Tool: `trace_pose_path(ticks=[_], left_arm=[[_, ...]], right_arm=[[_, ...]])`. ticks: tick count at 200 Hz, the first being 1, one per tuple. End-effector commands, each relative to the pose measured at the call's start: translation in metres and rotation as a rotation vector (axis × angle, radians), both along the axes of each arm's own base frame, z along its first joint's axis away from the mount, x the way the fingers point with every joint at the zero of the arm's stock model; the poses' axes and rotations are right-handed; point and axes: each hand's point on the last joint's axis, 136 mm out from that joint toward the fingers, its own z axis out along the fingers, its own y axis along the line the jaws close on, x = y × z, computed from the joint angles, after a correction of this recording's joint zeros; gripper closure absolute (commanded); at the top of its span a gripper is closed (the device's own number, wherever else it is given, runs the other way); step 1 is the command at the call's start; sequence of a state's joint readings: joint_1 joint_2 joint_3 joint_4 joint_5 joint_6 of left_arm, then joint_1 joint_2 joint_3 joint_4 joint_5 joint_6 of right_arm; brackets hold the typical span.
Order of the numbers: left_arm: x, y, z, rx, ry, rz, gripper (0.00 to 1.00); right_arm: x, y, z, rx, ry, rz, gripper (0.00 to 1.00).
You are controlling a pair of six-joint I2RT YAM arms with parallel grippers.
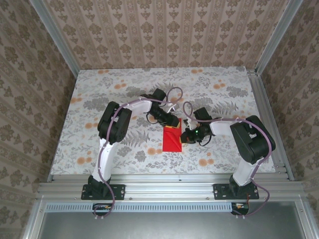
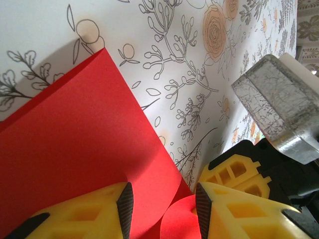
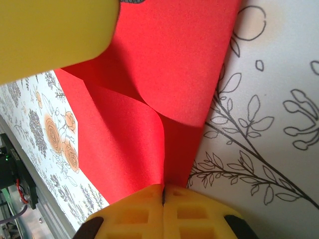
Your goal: Fold a paper plane with a square sheet of paper (pick it up from the middle)
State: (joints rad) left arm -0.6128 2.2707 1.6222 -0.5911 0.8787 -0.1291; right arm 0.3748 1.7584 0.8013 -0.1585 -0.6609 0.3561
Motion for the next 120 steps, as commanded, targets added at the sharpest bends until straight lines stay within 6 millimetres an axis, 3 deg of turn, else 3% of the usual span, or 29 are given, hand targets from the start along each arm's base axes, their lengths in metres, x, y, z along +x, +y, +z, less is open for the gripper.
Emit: trace_pose_path(ticks=[1,120], left_arm=[[-0.02,0.022,-0.031,0.125,0.076,-0.006,0.58],[0.003,0.0,0.023,-0.027,0.028,0.041,0.54]], right_arm=[[-0.013,-0.018,-0.028,-0.111,0.061,-0.003,1.0],[-0.019,-0.029,-0.049,-0.218,0.129,-0.006,1.0]])
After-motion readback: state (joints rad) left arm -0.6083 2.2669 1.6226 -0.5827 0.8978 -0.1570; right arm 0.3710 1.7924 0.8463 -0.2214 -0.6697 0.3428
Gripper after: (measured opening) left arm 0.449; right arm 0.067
